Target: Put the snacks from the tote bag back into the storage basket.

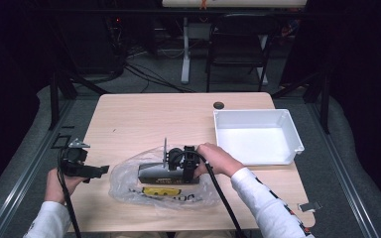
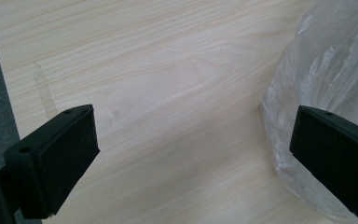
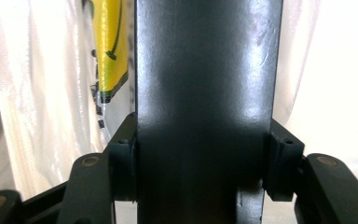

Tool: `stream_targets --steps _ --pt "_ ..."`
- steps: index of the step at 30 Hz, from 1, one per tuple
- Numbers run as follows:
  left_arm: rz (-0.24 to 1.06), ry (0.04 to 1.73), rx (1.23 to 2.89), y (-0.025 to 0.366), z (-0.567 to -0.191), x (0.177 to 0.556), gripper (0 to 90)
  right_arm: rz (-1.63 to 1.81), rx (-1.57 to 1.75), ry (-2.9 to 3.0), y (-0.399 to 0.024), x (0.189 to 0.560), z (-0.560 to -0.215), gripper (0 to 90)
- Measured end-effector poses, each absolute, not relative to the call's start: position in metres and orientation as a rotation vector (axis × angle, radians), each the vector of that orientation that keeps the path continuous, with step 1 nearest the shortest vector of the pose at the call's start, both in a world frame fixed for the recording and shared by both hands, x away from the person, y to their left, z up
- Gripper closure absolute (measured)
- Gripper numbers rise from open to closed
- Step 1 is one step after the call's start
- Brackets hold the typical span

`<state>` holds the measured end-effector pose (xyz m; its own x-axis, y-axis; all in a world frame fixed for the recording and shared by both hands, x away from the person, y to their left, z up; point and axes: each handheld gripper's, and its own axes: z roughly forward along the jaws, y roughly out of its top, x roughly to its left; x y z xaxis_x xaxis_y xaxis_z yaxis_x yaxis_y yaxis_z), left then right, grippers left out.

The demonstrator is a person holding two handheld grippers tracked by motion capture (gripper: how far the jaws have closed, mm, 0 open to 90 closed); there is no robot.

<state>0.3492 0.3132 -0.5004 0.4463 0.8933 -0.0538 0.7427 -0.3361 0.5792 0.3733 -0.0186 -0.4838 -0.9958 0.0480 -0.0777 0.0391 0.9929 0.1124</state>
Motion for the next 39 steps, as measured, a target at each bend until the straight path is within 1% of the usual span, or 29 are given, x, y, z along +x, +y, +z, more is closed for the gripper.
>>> stream_targets --steps 15,23,39 --pt "0.371 1.367 2.171 0.314 -0.501 0.350 0.8 0.200 0.023 3.048 -0.026 0.366 -0.455 42.3" --pt "0.374 1.369 2.167 0.315 -0.501 0.350 0.8 0.202 0.013 3.054 -0.034 0.362 -0.448 42.3" --pt "0.370 1.375 2.166 0.315 -0.503 0.350 0.8 0.259 0.075 3.048 -0.075 0.363 -0.433 42.4"
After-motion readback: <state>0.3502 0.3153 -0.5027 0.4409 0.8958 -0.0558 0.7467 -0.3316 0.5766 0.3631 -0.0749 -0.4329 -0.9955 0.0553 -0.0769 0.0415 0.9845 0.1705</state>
